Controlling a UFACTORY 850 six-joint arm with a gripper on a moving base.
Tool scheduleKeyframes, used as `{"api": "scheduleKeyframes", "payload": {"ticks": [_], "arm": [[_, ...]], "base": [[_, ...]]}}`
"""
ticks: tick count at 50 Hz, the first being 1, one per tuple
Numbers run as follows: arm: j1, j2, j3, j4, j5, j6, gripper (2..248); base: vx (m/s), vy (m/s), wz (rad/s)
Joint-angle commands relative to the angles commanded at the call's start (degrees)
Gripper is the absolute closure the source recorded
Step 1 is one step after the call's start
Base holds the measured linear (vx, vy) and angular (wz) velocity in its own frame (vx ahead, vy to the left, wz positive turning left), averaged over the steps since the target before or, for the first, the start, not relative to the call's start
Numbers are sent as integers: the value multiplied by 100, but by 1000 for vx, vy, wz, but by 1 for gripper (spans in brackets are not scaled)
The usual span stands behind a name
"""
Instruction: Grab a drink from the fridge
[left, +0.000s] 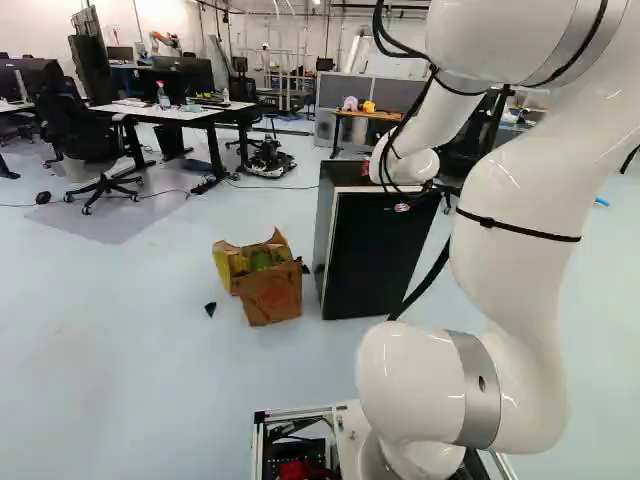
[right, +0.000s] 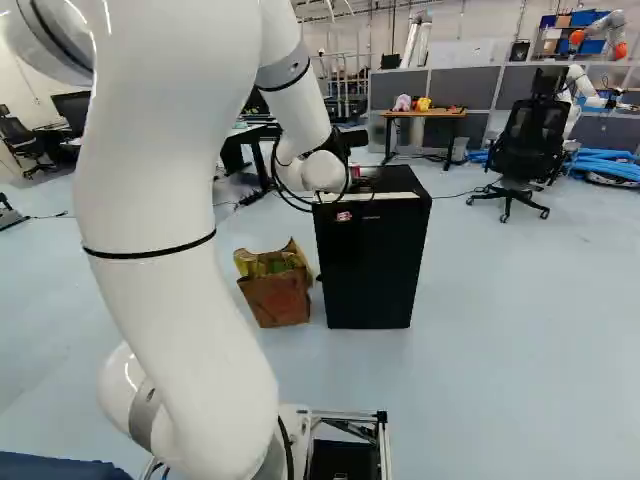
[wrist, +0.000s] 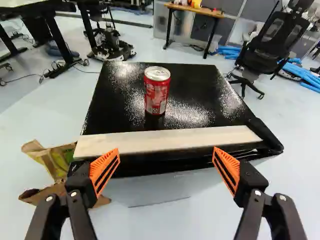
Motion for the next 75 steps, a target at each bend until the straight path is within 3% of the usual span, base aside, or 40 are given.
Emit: {"api": "scheduleKeyframes", "payload": {"ticks": [47, 75], "arm": [[112, -677, -163, 774, 1818, 0, 3], [205, -1090, -290, 1043, 2270, 0, 3]], "base": [[0, 0, 0], [0, 0, 0]]}}
